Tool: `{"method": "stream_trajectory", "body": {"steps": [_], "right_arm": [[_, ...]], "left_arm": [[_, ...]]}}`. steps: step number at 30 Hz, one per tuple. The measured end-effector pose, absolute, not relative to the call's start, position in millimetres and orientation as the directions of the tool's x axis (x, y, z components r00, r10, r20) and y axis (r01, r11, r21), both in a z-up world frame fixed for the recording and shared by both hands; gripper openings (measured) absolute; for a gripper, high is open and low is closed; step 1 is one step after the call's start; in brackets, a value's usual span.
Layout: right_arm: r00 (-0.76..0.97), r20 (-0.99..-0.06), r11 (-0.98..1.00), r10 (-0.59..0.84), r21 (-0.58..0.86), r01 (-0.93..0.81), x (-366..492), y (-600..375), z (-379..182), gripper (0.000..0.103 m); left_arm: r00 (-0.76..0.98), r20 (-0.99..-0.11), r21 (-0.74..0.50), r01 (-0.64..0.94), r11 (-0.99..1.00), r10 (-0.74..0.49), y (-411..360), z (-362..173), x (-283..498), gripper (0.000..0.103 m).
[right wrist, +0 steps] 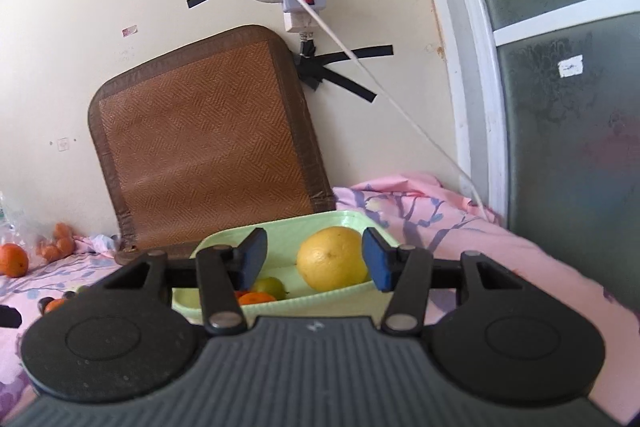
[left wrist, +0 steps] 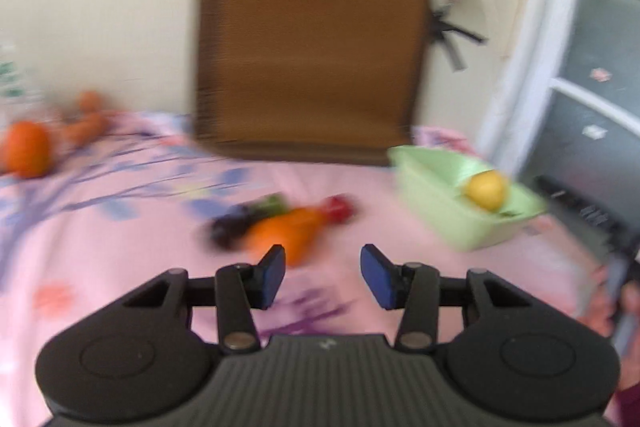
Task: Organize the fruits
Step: 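Grasp a mandarin with the left gripper while the right gripper grasps a red tomato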
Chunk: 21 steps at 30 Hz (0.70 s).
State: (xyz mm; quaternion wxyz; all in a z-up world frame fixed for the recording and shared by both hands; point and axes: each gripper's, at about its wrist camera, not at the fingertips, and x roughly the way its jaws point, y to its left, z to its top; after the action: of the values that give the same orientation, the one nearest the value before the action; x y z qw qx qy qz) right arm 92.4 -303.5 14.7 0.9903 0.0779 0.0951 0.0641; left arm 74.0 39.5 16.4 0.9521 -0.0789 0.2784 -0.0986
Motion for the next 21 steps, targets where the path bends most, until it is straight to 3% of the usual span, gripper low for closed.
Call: {"method": "stream_trajectory", "body": {"steps": [4,8,10,16,21], "right_arm": [[0.928,-0.234,0.948,0.290,0.204,-0.245,79.8,-265.3,17.3,0.054],[0.843,-0.338,0.908,0.418,0.162,-0.385,83.3,-214.6,13.3,0.047],[0.816,-0.378,0.897,0.437,0.120,-0.426,94.6,-193.8,13.8,0.038],[0.771,-0.454,0.888,0.448,0.128,-0.441,150.6,-167.1,14.7,0.038],[0.750,-0.489,0.891,0.445,0.159,-0.426,178.6,-158.7,4.9,0.039]], "left_arm": [[0.837,-0.540,-0.139,0.016,0.990,-0.090,80.4,7.8,63.2,0.043],[0.821,-0.558,-0.170,0.027,0.985,-0.119,85.0,-1.5,68.0,0.043],[0.825,-0.546,-0.150,0.073,0.986,-0.145,73.5,-0.7,67.2,0.042],[0.844,-0.504,-0.047,0.188,0.981,-0.186,24.3,12.2,87.8,0.043],[0.829,-0.536,-0.016,0.178,0.984,-0.159,7.8,4.3,118.8,0.045]]}}
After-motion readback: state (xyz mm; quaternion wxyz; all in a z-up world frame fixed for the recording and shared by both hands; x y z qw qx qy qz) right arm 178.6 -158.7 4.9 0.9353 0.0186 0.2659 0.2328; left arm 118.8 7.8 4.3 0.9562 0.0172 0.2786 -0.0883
